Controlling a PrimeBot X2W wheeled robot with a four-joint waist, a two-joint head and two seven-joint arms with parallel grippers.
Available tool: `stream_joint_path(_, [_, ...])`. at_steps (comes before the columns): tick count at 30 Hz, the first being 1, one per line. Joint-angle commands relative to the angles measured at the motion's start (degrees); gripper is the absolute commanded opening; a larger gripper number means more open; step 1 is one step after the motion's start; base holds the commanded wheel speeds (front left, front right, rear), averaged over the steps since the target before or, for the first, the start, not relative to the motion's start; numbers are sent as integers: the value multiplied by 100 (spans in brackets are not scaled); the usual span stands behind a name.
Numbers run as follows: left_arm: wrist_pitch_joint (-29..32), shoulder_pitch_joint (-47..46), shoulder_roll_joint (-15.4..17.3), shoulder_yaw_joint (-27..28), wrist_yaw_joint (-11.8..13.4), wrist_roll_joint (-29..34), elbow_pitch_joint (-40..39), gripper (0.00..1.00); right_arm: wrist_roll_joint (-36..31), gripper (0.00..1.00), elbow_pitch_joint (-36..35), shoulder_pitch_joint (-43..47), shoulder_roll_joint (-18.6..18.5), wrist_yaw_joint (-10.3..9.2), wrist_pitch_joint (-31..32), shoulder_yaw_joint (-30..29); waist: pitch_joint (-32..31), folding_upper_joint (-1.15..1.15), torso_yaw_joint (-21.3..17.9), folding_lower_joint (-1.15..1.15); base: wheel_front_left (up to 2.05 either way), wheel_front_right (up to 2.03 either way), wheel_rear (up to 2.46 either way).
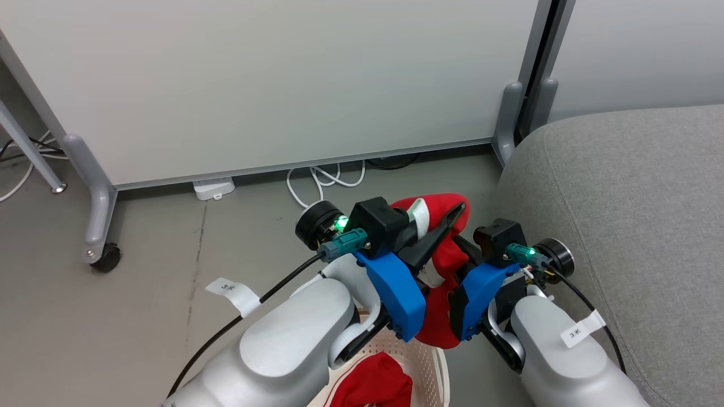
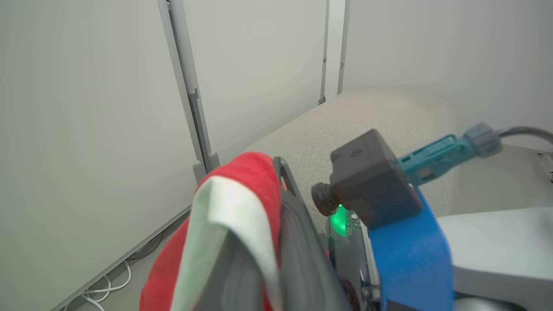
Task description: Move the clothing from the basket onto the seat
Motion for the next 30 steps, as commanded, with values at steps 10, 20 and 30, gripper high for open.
stream_joint_path(10, [-135,62,77,56,75,-81,229,0,38,0,57,-66,-16,3,-160,-107,-11,0,-49,0,0,0,0])
stream_joint_path(20, [-199,-6,71,48,121,-109,310,0,75,0,141,-82,-16,3,-173,-104,-35,0,-52,0,0,0,0])
stream_joint_path(30, [-532,371,244,242,335,-177,260,100,83,0,113,-59,-16,3,-227,-233,-43,0,-135,0,0,0,0])
